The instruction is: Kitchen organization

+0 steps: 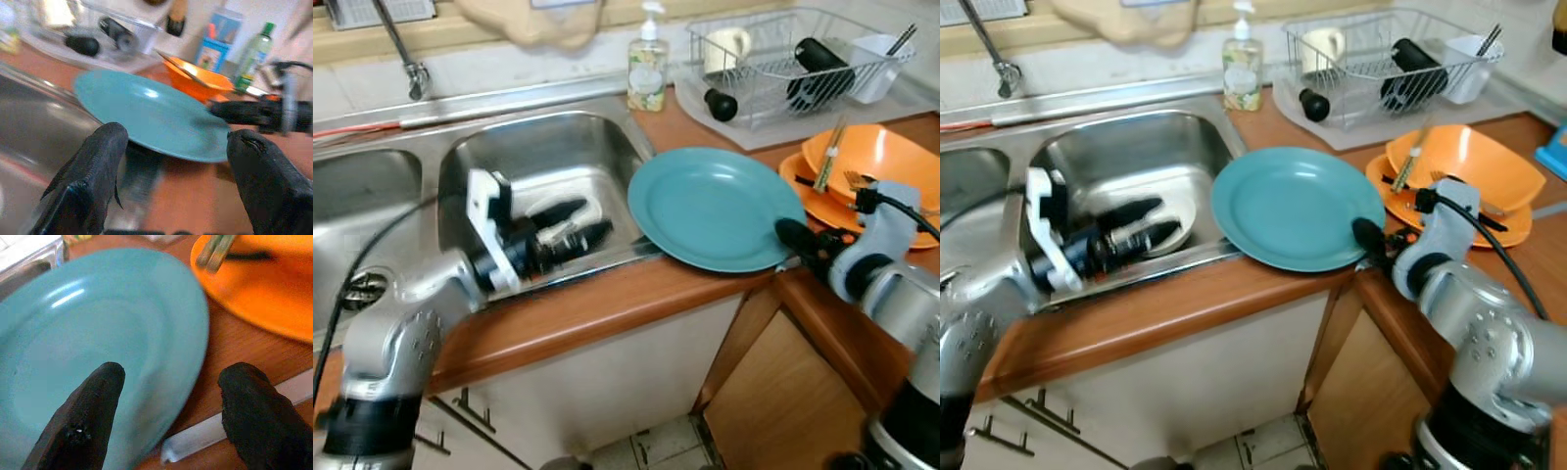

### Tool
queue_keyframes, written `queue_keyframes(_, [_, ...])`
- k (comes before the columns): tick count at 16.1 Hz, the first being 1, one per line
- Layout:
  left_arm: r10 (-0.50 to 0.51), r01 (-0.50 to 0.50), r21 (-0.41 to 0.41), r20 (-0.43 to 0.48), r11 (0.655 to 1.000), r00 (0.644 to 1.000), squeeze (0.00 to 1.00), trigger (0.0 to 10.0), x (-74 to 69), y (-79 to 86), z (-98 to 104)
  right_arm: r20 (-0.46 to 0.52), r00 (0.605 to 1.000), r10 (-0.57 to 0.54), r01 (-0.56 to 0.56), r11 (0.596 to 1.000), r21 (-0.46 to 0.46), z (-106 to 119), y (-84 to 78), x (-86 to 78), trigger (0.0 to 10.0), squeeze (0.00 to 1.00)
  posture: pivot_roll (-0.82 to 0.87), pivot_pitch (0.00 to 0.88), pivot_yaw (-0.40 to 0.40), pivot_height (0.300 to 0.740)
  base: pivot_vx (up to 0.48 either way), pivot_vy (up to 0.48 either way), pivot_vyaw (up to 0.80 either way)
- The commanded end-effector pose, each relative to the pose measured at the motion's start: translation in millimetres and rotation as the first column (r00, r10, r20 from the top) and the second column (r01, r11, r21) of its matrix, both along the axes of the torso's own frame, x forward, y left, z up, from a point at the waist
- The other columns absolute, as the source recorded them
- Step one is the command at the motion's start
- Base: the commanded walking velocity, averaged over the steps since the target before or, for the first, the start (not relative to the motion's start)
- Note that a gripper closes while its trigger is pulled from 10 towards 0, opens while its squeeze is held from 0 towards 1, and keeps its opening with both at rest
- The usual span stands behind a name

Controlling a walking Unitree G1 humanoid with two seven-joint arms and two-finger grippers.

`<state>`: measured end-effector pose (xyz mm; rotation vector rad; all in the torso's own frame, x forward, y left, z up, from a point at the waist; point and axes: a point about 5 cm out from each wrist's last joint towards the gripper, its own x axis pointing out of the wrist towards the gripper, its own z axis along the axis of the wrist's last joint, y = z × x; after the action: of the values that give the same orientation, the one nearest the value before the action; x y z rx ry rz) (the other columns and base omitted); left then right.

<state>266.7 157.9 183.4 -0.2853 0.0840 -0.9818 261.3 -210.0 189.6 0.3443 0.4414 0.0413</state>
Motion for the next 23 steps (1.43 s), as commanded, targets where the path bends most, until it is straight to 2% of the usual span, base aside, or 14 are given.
queue_keyframes(1, [-0.017,0.017,0.012,-0.01,1.0,1.0,0.0,10.0,-4.9,-1.2,2,-0.013,1.0,0.022,-0.022,1.0,0.012,-5,3.3,2.5,10.0,0.0,-0.09,0.0,0.056,0.74,0.0,0.0,0.0])
queue_keyframes(3, [-0.015,0.015,0.01,-0.021,1.0,1.0,0.0,10.0,-7.3,-1.7,0,-0.033,0.998,0.047,-0.046,0.998,0.035,-13,9.7,5.3,9.9,0.0,-0.09,0.0,0.047,0.74,0.0,0.0,0.0])
queue_keyframes(4, [-0.009,0.009,0.008,-0.022,1.0,1.0,0.0,10.0,-7.3,-1.5,0,-0.034,0.998,0.055,-0.054,0.998,0.043,-14,11.3,6.3,5.0,0.0,-0.09,0.0,0.042,0.74,0.0,0.0,0.0])
queue_keyframes(5, [0.004,-0.004,0.003,-0.033,1.0,0.999,0.0,10.0,-9.1,-1.1,1,-0.022,0.997,0.07,-0.068,0.996,0.065,-14,14.8,10.4,2.5,0.0,-0.08,0.0,0.037,0.74,0.0,0.0,0.0])
queue_keyframes(6, [0.007,-0.007,0.002,-0.035,1.0,0.999,0.0,10.0,-9.6,-1.0,1,-0.015,0.997,0.071,-0.07,0.995,0.072,-13,15.5,11.4,2.5,0.0,-0.08,0.0,0.037,0.74,0.0,0.0,0.0])
queue_keyframes(7, [0.014,-0.014,-0.002,-0.041,1.0,0.999,0.0,10.0,-10.3,-0.3,0,0.001,0.997,0.075,-0.075,0.993,0.087,-12,16.6,14.4,0.0,0.0,-0.08,0.0,0.037,0.74,0.0,0.0,0.0])
queue_keyframes(9, [0.024,-0.024,-0.005,-0.048,1.0,0.999,0.0,10.0,-10.3,-0.1,-1,0.015,0.997,0.077,-0.078,0.99,0.12,-12,17.5,18.1,0.0,0.0,-0.08,0.0,0.037,0.74,0.0,0.0,0.0])
queue_keyframes(16, [0.036,-0.035,0.01,-0.07,0.999,0.997,0.0,10.0,-9.9,-2.9,-5,0.033,0.997,0.074,-0.078,0.986,0.145,-15,20.3,24.7,0.0,0.0,-0.08,0.0,0.03,0.74,0.0,0.0,0.0])
queue_keyframes(21, [0.073,-0.071,0.022,-0.068,0.997,0.995,0.0,10.0,-5.0,-1.0,-6,0.056,0.997,0.05,-0.058,0.987,0.151,-12,17.3,28.5,0.0,0.0,-0.08,0.0,0.034,0.74,0.0,0.0,0.0])
queue_keyframes(23, [0.11,-0.109,0.014,-0.056,0.994,0.992,0.0,10.0,-0.8,2.4,-4,0.081,0.996,0.043,-0.057,0.982,0.179,-8,18.0,30.1,0.0,0.0,-0.08,0.0,0.034,0.74,0.0,0.0,0.0])
